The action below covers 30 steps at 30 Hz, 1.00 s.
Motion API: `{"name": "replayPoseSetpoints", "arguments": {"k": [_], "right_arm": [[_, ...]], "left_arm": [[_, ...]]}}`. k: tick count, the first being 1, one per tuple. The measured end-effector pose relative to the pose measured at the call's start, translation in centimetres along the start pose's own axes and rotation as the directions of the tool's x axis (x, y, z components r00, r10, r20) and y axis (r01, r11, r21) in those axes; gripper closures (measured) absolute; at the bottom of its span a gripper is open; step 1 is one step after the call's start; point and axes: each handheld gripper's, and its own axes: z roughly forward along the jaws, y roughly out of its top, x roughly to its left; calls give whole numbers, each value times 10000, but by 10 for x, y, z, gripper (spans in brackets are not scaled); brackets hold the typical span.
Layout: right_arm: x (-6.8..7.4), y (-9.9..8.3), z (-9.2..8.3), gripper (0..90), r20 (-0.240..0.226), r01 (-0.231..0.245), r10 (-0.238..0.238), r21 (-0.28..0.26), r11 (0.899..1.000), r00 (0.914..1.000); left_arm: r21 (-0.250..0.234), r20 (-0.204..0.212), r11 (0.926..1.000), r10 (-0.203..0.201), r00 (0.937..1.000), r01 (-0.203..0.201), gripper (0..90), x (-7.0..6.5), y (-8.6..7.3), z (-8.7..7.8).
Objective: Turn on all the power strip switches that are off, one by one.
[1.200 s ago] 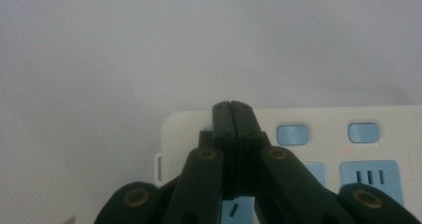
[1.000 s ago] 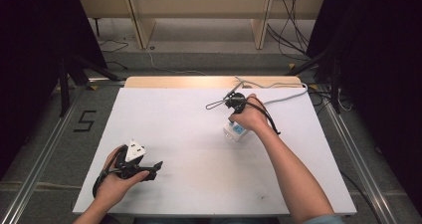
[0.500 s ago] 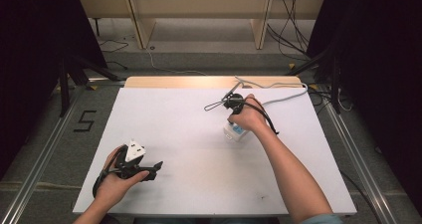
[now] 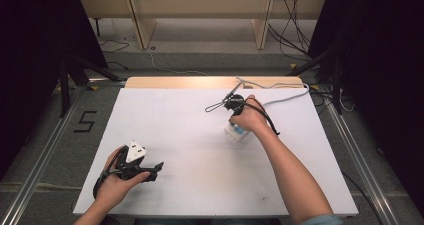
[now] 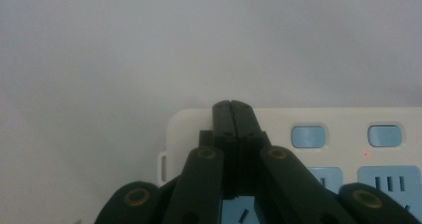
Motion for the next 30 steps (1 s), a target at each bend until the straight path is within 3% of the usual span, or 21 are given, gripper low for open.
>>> {"name": "replayPoseSetpoints", "arguments": {"k": [18,20,24,30], "right_arm": [[1,2,1,900,66,-36,35,185,9998,10000],[2,2,2,900,-309,-162,168,215,9996,9994],[6,3,3,900,279,46,-47,34,10000,9996],[7,2,1,900,145,95,-93,-124,9999,9999]], "left_arm": [[10,8,10000,23,10000,-23,164,-1,0,0],[7,9,10000,22,10000,-22,164,-1,0,0],[-10,-4,10000,8,10000,-8,164,0,0,0],[23,22,10000,29,10000,-29,164,2,0,0]]}}
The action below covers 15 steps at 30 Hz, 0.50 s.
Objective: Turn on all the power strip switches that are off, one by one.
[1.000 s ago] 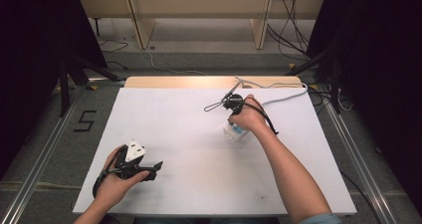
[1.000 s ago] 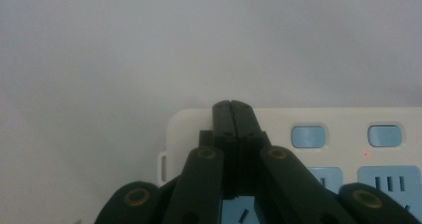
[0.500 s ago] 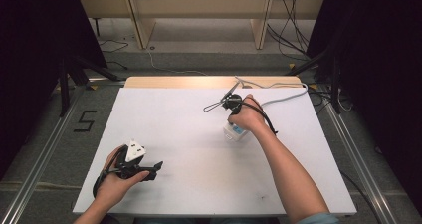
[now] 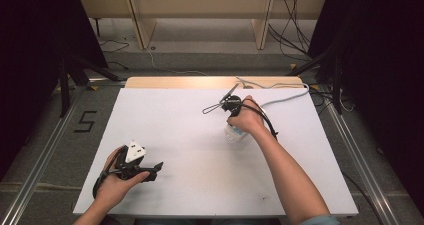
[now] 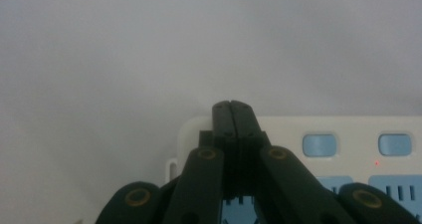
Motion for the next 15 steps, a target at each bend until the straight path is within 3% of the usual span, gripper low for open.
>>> {"name": "replayPoseSetpoints", "arguments": {"k": [5,15], "right_arm": [[-3,-7,-3,900,25,-216,218,-734,9971,9998],[-9,-23,-15,834,-104,-456,445,-1515,9874,9990]], "left_arm": [[-32,-20,10000,-19,10000,19,164,-1,0,0],[25,-23,10000,-21,10000,21,163,-1,0,1]]}}
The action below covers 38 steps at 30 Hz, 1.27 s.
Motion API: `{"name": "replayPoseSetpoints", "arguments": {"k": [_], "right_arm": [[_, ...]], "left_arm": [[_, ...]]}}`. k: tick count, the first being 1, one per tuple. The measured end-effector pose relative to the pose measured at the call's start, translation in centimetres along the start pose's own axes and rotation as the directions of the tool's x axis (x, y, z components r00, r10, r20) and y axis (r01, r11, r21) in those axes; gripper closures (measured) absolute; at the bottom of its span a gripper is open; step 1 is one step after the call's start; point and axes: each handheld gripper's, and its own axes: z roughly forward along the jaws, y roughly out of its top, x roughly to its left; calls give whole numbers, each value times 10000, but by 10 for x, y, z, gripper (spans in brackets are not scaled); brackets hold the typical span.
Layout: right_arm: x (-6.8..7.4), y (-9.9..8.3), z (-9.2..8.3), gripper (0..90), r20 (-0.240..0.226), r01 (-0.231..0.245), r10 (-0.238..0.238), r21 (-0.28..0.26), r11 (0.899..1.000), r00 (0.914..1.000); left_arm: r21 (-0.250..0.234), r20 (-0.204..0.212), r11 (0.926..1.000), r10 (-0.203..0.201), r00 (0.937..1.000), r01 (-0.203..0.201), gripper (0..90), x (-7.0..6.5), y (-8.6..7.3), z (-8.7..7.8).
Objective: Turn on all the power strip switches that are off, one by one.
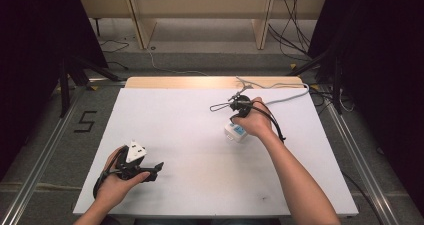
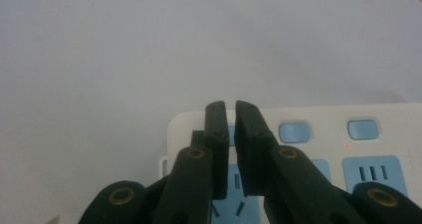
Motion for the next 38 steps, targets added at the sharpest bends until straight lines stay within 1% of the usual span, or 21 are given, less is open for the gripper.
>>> {"name": "replayPoseSetpoints", "arguments": {"k": [5,7,9,12,13,17,19,22,24,25,28,30,31,32,34,38], "right_arm": [[-4,-16,-12,748,-99,-370,365,-662,9971,9993],[-4,-26,-17,701,-191,-480,464,-907,9947,9987],[-5,-37,-22,679,-305,-559,524,-1278,9902,9982],[-4,-56,-32,625,-320,-796,750,-1841,9797,9967],[-3,-63,-35,603,-339,-781,728,-2005,9766,9968],[0,-92,-47,560,-438,-1016,937,-2429,9647,9946],[2,-106,-53,548,-475,-1228,1141,-2719,9544,9923],[6,-126,-59,519,-578,-1440,1325,-3095,9399,9895],[9,-136,-61,497,-635,-1369,1229,-3217,9369,9904],[12,-141,-62,486,-658,-1349,1198,-3328,9333,9906],[18,-154,-63,449,-677,-1322,1154,-3647,9217,9910],[22,-161,-65,437,-637,-1312,1154,-3907,9111,9913],[23,-163,-66,432,-622,-1284,1130,-3967,9089,9916],[25,-165,-67,430,-590,-1268,1125,-4090,9037,9919],[27,-167,-69,424,-538,-1124,988,-4259,8978,9936],[28,-169,-70,411,-517,-1091,962,-4426,8900,9940]], "left_arm": [[17,-18,10000,4,10000,-4,163,1,0,0],[37,-19,10000,12,10000,-12,163,1,0,0],[42,-37,10000,13,10000,-13,163,1,0,1],[55,-37,10000,-20,10000,20,163,1,0,1],[58,-40,10000,-34,10000,34,163,1,-1,1],[60,-72,10000,-75,9999,75,163,1,-1,1],[87,-84,9999,-74,9999,74,163,1,-1,1],[118,-97,9999,-70,9999,72,163,2,-1,1],[124,-115,9999,-92,9999,93,162,2,-1,1],[112,-124,9999,-97,9999,98,162,2,-1,1],[96,-142,9998,-175,9997,176,162,2,-1,2],[114,-141,9998,-174,9997,176,162,3,-1,2],[117,-141,9998,-174,9997,176,162,3,-1,2],[116,-143,9998,-170,9998,171,162,3,-1,2],[114,-149,9998,-170,9997,171,161,3,-1,2],[131,-155,9997,-191,9997,193,160,3,-1,2]]}}
